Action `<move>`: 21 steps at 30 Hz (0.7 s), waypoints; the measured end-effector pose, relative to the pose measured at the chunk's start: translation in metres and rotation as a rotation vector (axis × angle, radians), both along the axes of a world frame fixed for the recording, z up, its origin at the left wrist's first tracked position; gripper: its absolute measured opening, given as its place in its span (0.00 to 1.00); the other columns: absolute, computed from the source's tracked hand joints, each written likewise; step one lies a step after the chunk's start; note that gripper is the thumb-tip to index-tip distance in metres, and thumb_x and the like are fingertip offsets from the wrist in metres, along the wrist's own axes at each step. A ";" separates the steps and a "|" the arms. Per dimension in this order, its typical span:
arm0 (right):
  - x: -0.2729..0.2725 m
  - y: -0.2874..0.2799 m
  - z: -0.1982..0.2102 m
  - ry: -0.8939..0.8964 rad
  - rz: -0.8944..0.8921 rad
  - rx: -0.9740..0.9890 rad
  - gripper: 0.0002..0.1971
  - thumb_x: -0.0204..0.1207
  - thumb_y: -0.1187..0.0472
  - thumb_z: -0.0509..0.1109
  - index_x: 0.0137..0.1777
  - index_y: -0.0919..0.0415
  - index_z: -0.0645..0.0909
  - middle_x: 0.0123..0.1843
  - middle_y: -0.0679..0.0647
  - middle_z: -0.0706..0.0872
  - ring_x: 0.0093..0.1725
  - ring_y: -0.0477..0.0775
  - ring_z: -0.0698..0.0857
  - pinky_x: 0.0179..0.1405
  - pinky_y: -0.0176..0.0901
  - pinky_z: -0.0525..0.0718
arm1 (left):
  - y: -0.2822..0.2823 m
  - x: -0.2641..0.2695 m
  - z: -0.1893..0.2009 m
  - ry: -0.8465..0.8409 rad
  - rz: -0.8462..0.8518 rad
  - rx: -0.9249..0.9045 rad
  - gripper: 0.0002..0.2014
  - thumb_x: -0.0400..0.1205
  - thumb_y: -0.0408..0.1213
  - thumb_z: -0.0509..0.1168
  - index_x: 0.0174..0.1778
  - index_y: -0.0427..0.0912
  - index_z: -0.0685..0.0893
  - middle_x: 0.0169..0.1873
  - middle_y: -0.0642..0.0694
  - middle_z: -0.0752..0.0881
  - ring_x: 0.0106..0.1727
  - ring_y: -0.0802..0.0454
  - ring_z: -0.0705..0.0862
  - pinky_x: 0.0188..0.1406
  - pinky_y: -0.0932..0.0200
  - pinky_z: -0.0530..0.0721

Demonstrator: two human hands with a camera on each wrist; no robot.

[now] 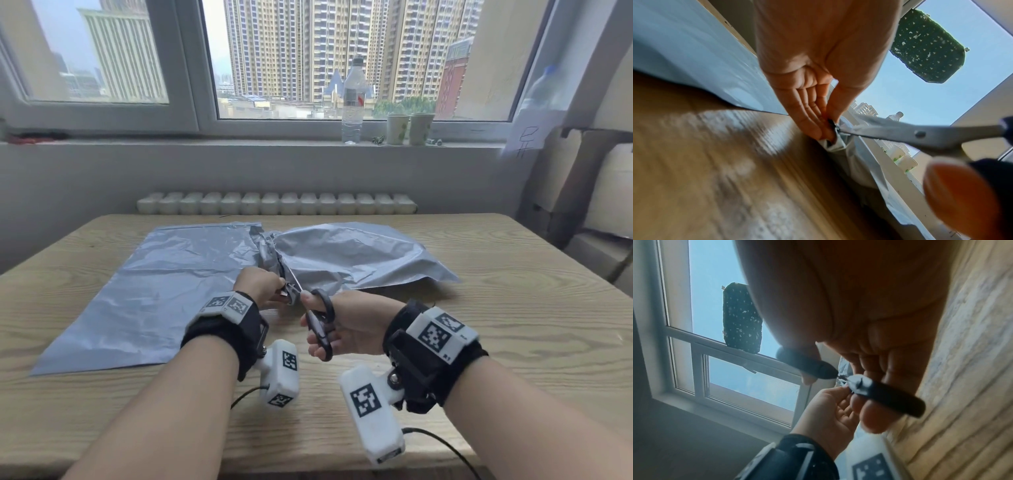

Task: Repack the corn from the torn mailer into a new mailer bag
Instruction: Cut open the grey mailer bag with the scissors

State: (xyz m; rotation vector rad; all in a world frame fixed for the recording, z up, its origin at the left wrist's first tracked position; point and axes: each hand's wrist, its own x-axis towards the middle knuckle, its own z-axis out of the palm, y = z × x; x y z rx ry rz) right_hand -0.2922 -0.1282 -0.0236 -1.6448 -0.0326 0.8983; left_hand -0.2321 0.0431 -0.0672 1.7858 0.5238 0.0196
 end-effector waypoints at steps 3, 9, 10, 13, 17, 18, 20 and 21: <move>0.004 0.003 0.002 0.028 0.013 0.032 0.22 0.81 0.43 0.63 0.49 0.66 0.73 0.37 0.60 0.77 0.34 0.55 0.81 0.32 0.39 0.85 | 0.001 -0.003 0.003 -0.010 -0.007 -0.015 0.10 0.80 0.25 0.65 0.34 0.39 0.77 0.42 0.38 0.84 0.14 0.61 0.82 0.20 0.66 0.85; 0.003 0.008 0.006 0.004 0.016 0.017 0.21 0.81 0.44 0.63 0.48 0.66 0.74 0.35 0.59 0.77 0.32 0.53 0.80 0.30 0.38 0.85 | 0.001 -0.010 0.006 0.025 -0.038 -0.094 0.12 0.84 0.22 0.57 0.35 0.34 0.77 0.20 0.42 0.85 0.13 0.57 0.82 0.15 0.67 0.82; 0.003 0.009 0.007 -0.010 0.009 0.007 0.21 0.81 0.45 0.63 0.49 0.67 0.74 0.34 0.58 0.77 0.31 0.52 0.79 0.29 0.37 0.84 | 0.001 -0.011 0.006 0.028 -0.049 -0.081 0.12 0.84 0.22 0.57 0.35 0.34 0.77 0.24 0.41 0.85 0.13 0.58 0.82 0.14 0.68 0.82; 0.001 0.011 0.008 -0.085 -0.041 0.019 0.15 0.82 0.54 0.65 0.53 0.68 0.75 0.36 0.56 0.77 0.29 0.49 0.76 0.21 0.33 0.81 | 0.007 -0.011 0.007 0.037 -0.053 -0.078 0.11 0.84 0.23 0.58 0.36 0.36 0.78 0.31 0.40 0.82 0.13 0.60 0.80 0.15 0.70 0.81; 0.000 0.013 0.005 -0.127 -0.085 0.097 0.08 0.82 0.64 0.66 0.43 0.68 0.77 0.26 0.53 0.77 0.17 0.44 0.75 0.14 0.29 0.75 | 0.007 -0.011 0.009 0.048 -0.029 -0.100 0.13 0.84 0.24 0.57 0.35 0.36 0.79 0.29 0.42 0.82 0.13 0.61 0.79 0.16 0.69 0.80; 0.001 0.013 0.005 -0.134 -0.087 0.108 0.10 0.82 0.65 0.65 0.40 0.68 0.76 0.23 0.53 0.75 0.14 0.42 0.74 0.14 0.28 0.74 | 0.007 -0.011 0.008 0.052 -0.022 -0.105 0.13 0.84 0.23 0.57 0.34 0.35 0.79 0.28 0.43 0.82 0.12 0.60 0.79 0.19 0.67 0.80; 0.000 0.012 0.008 -0.141 -0.088 0.130 0.10 0.82 0.65 0.65 0.39 0.68 0.76 0.24 0.54 0.74 0.12 0.41 0.72 0.13 0.29 0.73 | 0.006 -0.011 0.007 0.056 -0.008 -0.123 0.14 0.84 0.24 0.56 0.33 0.35 0.78 0.24 0.44 0.82 0.13 0.59 0.79 0.24 0.64 0.80; 0.000 0.011 0.008 -0.140 -0.085 0.132 0.10 0.82 0.64 0.65 0.40 0.68 0.76 0.24 0.54 0.74 0.13 0.42 0.73 0.14 0.29 0.73 | 0.006 -0.011 0.007 0.052 0.001 -0.141 0.14 0.84 0.25 0.56 0.33 0.36 0.78 0.23 0.45 0.82 0.14 0.58 0.79 0.27 0.63 0.80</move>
